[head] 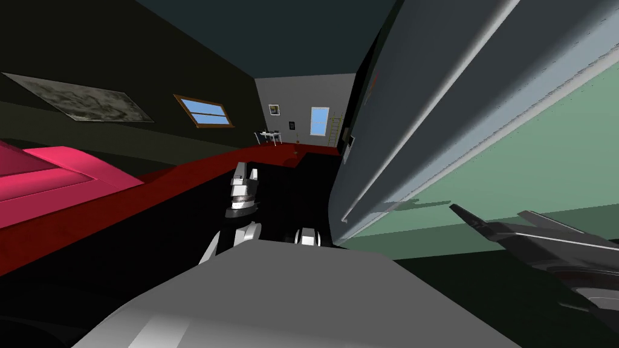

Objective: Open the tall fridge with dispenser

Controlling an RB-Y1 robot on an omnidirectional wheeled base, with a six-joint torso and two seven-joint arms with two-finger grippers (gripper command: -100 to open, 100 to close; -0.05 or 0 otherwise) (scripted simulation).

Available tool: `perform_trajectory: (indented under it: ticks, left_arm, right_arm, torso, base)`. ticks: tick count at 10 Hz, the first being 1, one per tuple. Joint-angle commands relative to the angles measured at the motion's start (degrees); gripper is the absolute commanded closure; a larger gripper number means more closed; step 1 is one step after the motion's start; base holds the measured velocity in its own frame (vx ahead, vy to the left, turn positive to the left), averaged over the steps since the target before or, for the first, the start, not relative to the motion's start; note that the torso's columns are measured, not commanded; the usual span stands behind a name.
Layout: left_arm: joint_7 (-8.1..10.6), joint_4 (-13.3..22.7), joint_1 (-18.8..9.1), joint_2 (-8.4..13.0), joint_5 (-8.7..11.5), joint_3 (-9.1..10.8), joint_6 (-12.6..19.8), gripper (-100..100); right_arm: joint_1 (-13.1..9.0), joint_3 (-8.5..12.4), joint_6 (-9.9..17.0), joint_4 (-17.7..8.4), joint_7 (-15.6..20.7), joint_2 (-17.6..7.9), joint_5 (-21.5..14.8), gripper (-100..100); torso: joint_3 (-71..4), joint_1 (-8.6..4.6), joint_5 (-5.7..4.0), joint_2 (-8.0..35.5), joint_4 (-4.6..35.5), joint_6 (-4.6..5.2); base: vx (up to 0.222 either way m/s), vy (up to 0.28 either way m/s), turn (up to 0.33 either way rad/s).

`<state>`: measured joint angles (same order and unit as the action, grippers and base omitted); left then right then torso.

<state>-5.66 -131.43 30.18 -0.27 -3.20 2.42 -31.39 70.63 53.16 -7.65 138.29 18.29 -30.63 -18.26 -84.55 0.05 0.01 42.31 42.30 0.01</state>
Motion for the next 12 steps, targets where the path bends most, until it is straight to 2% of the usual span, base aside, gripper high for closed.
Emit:
perform_trajectory:
  ticks: [1, 7, 10, 12]
  left_arm:
    - [0.0, 0.0, 0.0, 0.0, 0.0, 0.0, 0.0, 0]
    - [0.0, 0.0, 0.0, 0.0, 0.0, 0.0, 0.0, 0]
    - [0.0, 0.0, -0.01, 0.0, 0.0, 0.0, 0.0, 0]
    - [0.0, 0.0, -0.01, 0.0, 0.0, 0.0, 0.0, 0]
  right_arm:
    - [2.64, 3.68, 1.24, 0.13, 0.5, -1.91, -0.85, -100]
    - [11.32, 15.08, 5.03, 2.13, 2.53, -9.52, -4.14, -100]
    - [14.5, 19.19, 6.36, 4.61, 3.28, -12.9, -5.33, -100]
    - [16.01, 21.12, 6.97, 7.01, 3.63, -14.67, -5.89, -100]
  torso:
    - [-0.09, 0.18, 0.07, -0.14, -0.05, -0.01]
    - [-0.07, -0.07, -0.01, -0.11, -0.04, -0.02]
    - [-0.24, 0.19, 0.21, -0.24, -0.05, -0.29]
    - [-0.39, 0.13, 0.23, -0.41, -0.08, -0.33]
  base:
    - [0.076, 0.115, -0.047]
    - [0.082, 0.139, -0.088]
    - [0.056, 0.128, -0.075]
    - [0.036, 0.095, -0.053]
